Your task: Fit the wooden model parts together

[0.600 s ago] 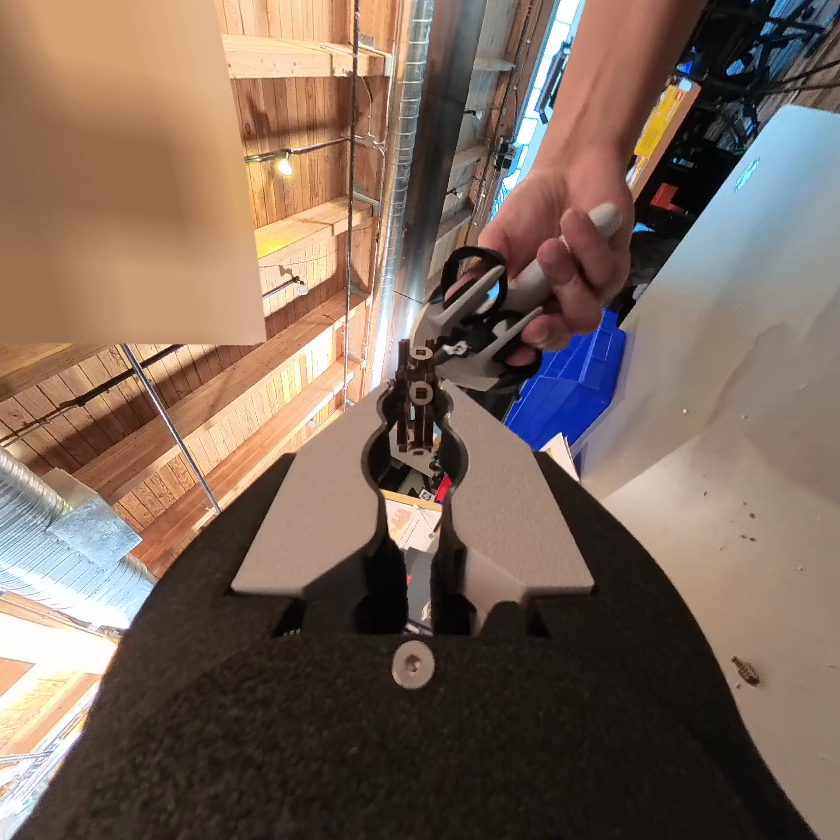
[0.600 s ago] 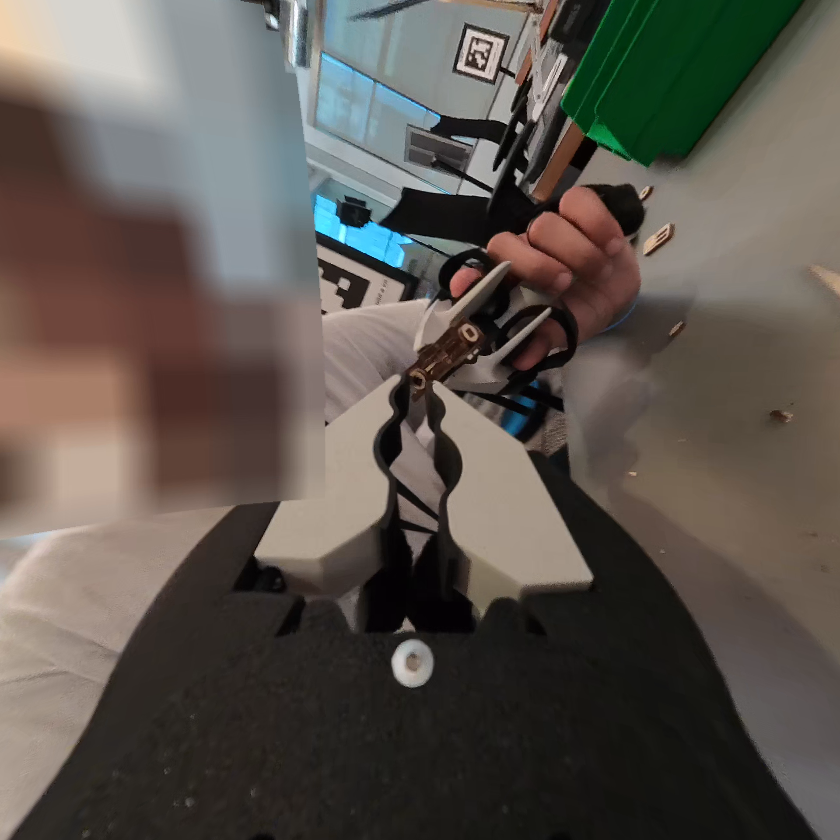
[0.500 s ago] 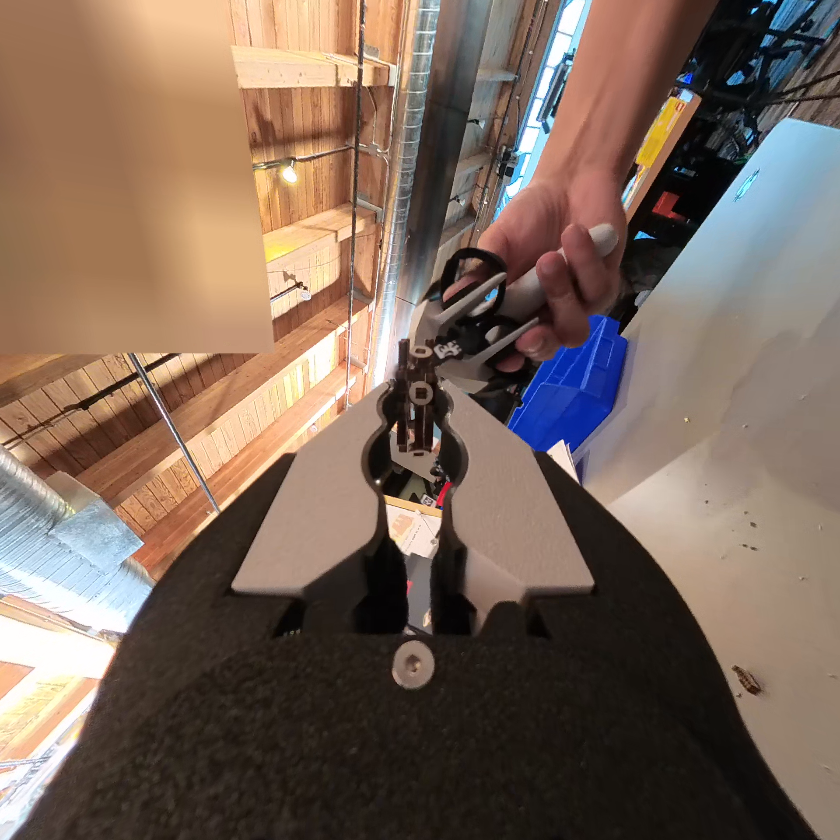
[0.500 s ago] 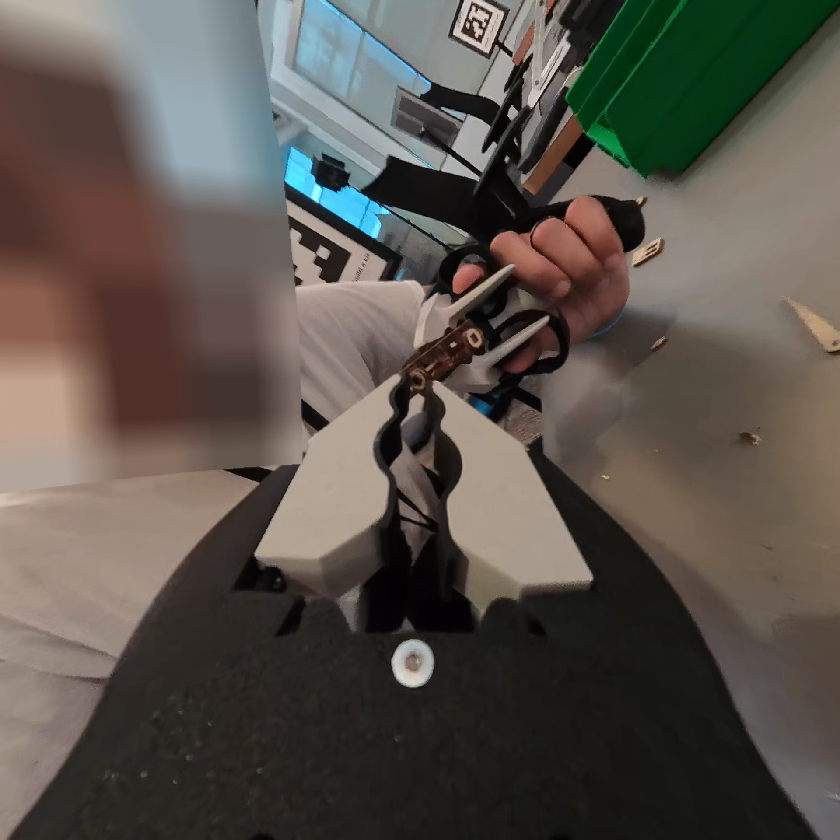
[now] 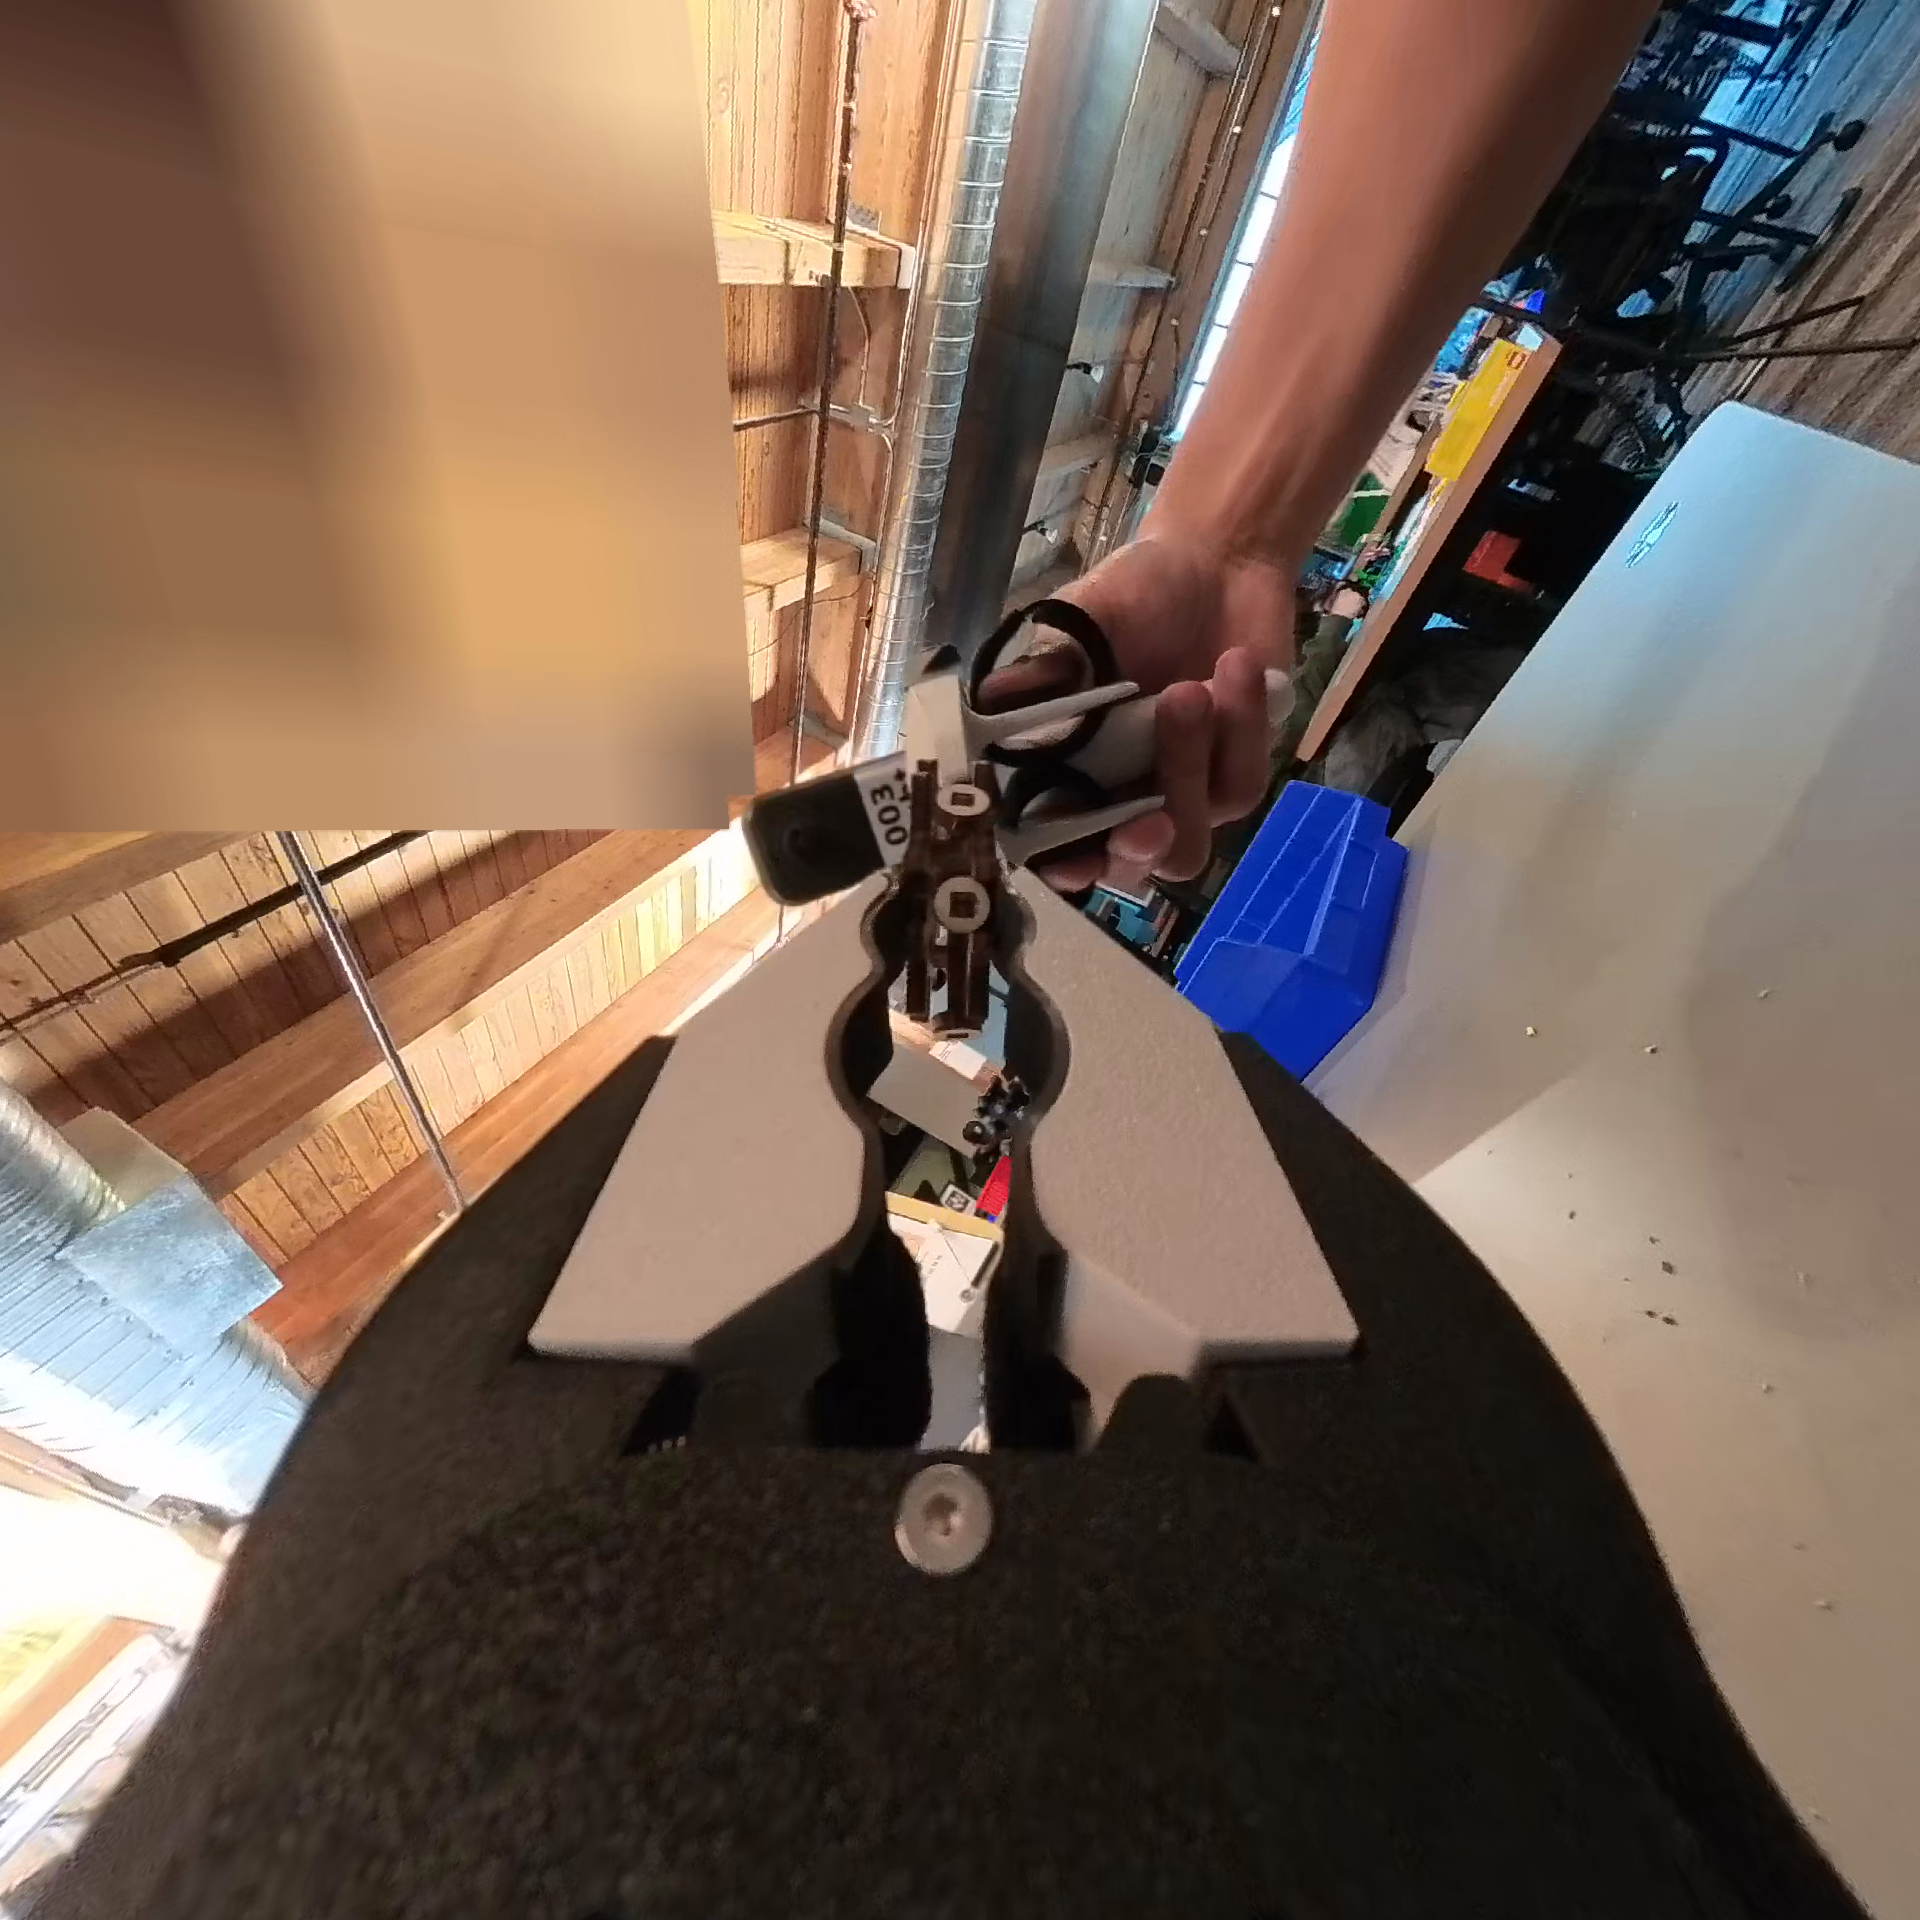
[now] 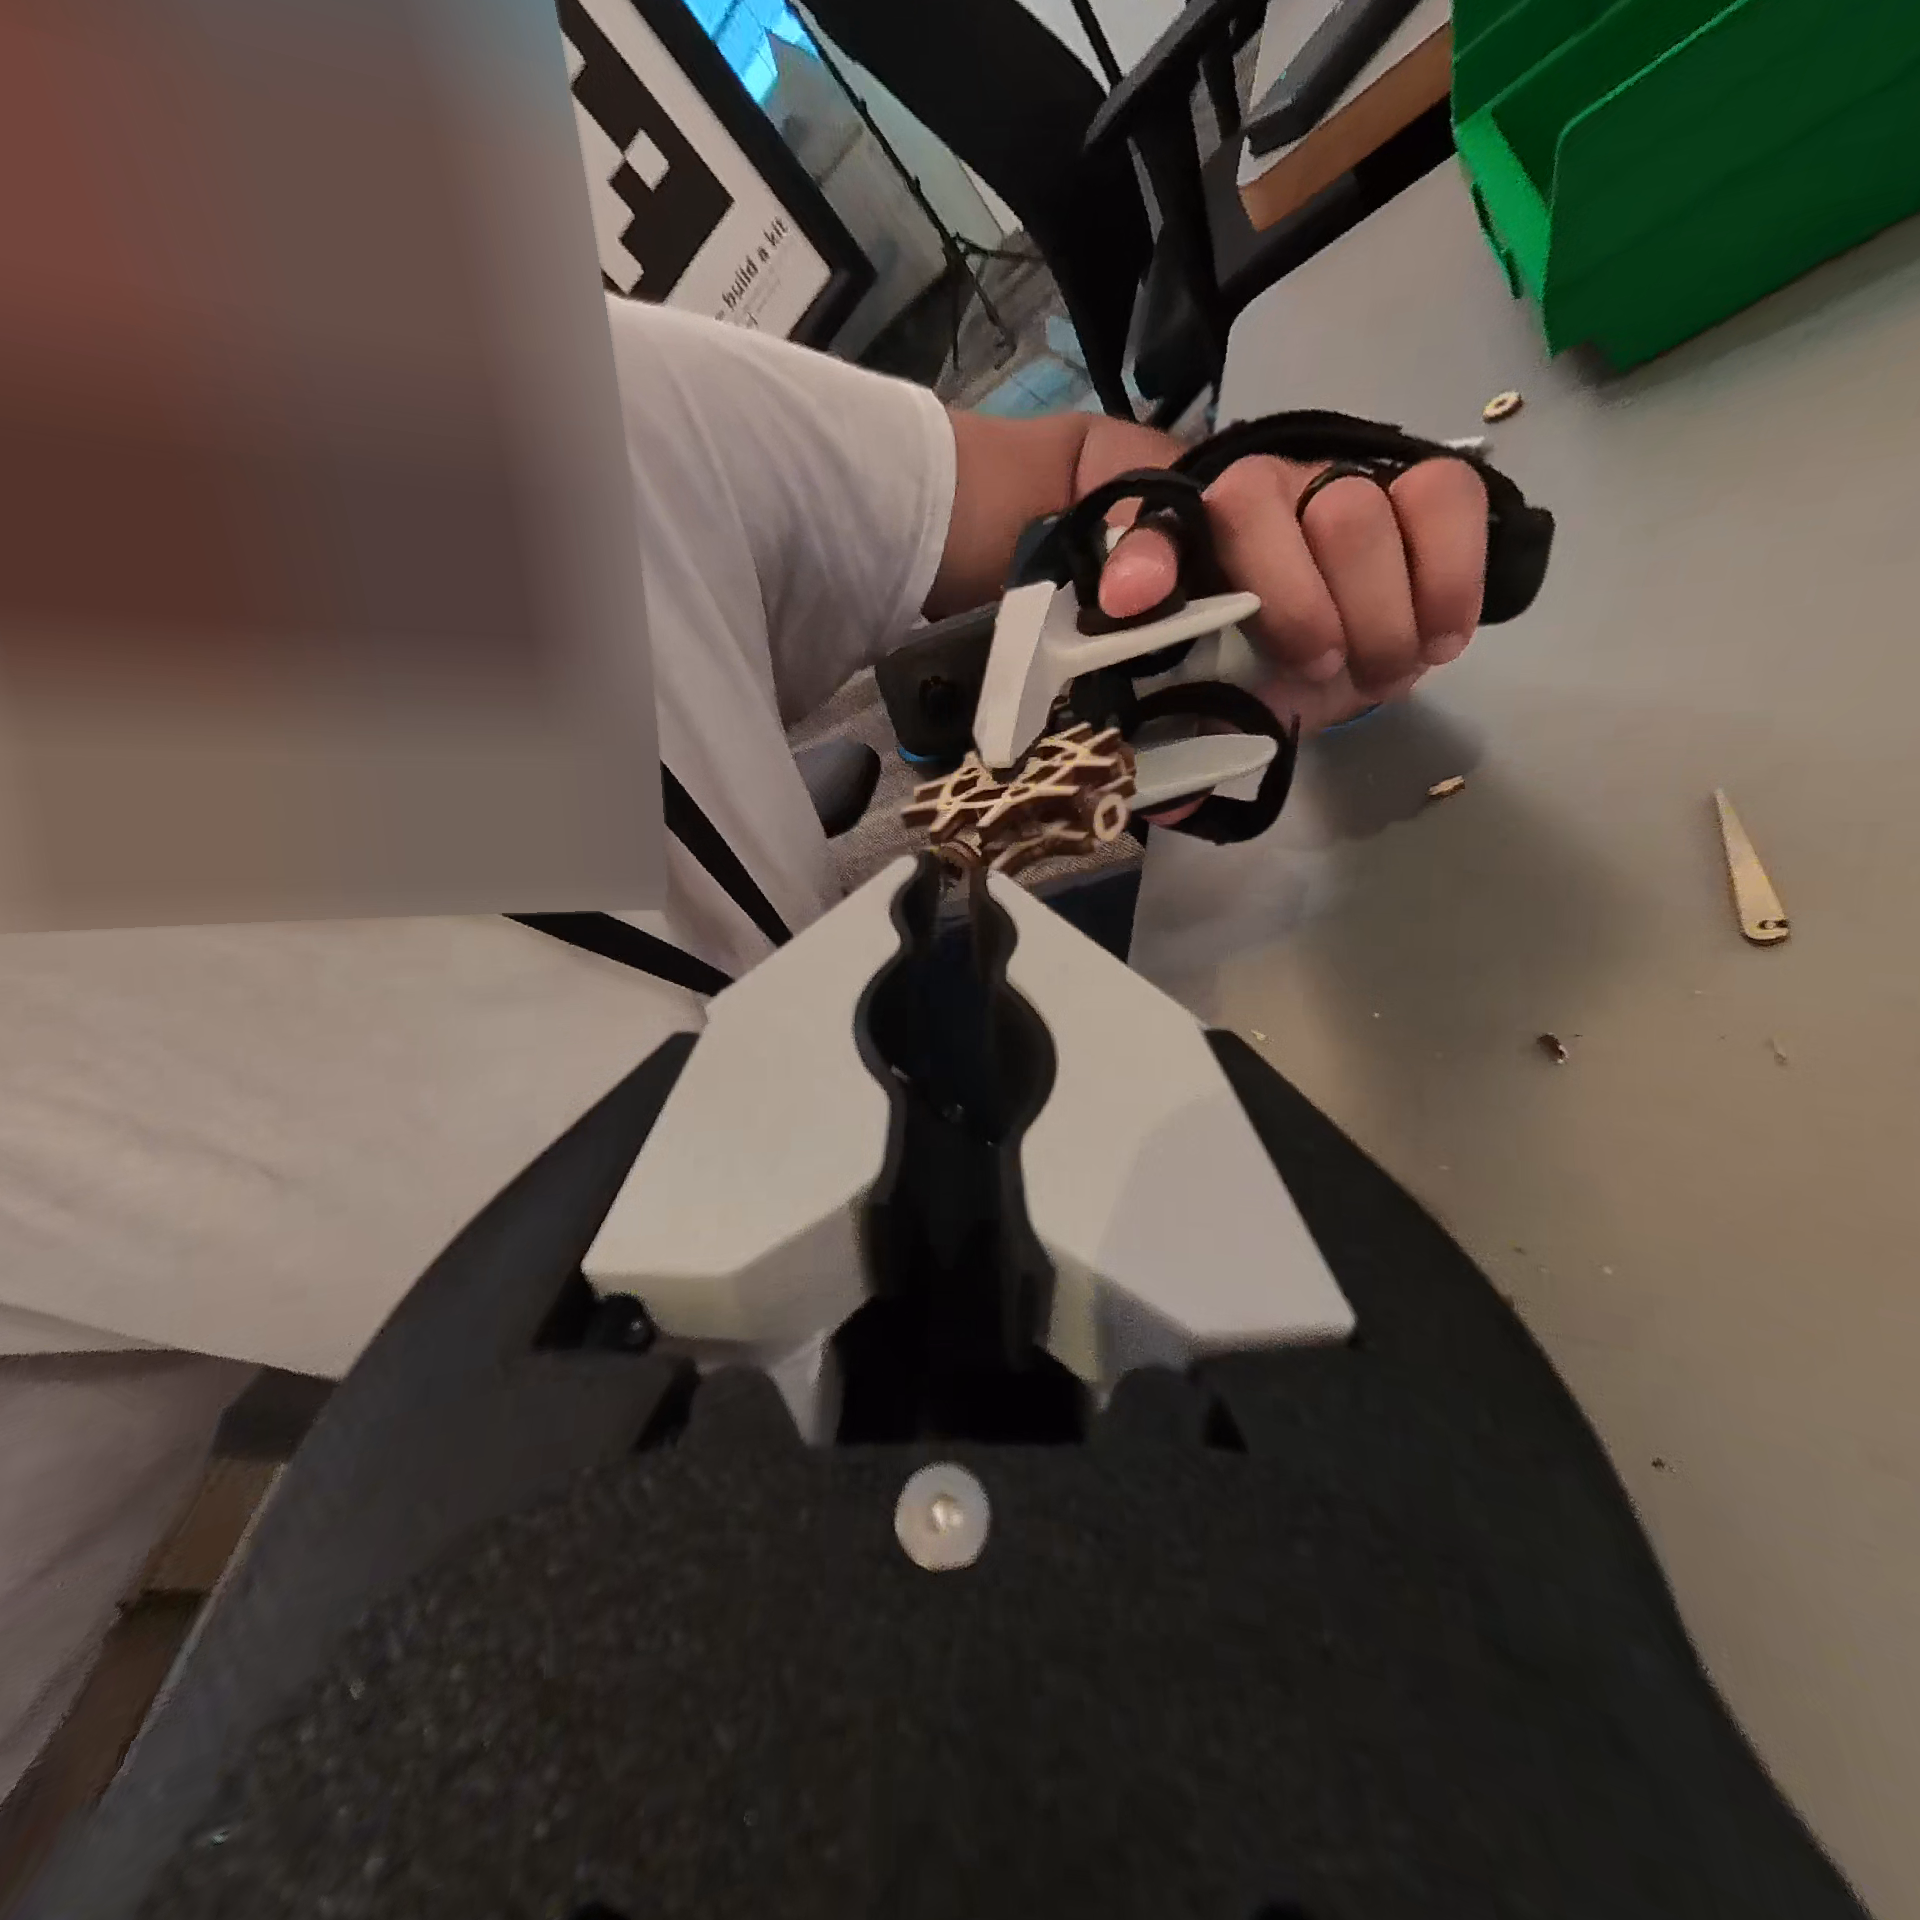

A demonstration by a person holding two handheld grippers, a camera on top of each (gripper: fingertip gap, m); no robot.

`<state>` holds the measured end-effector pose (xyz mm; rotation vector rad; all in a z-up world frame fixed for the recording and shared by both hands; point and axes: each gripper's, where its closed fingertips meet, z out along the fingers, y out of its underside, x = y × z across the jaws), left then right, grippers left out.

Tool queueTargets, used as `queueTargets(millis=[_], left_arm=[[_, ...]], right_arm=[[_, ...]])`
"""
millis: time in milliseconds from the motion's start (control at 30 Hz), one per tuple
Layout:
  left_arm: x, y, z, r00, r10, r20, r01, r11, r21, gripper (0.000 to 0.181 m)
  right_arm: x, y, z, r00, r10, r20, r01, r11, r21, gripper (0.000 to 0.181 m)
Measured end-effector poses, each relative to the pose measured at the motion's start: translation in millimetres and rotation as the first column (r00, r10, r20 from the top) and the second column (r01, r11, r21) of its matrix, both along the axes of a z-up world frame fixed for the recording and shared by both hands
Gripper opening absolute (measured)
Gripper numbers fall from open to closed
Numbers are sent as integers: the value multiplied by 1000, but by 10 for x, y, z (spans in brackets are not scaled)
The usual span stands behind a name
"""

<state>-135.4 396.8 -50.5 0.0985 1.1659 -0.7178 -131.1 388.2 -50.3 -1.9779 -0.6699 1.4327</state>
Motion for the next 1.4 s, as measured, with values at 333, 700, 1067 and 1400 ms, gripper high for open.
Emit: queueTargets(millis=[333, 700, 1067, 1400], left_arm=[[32, 51, 4, 995, -69, -68, 61, 991, -117, 11], [59, 123, 52, 966, -205, -156, 150, 941, -305, 11], [108, 148, 13, 853, -452, -260, 257, 799, -543, 12], [171, 139, -98, 786, -535, -309, 265, 744, -613, 12]], right_arm=[[52, 96, 12, 993, 0, 120, 7, 998, -58, 6], [87, 162, 168, 999, -29, -24, 25, 992, -123, 24], [239, 144, 57, 921, -276, 274, 96, 844, 527, 23], [207, 116, -149, 781, -402, 478, -5, 761, 649, 24]])
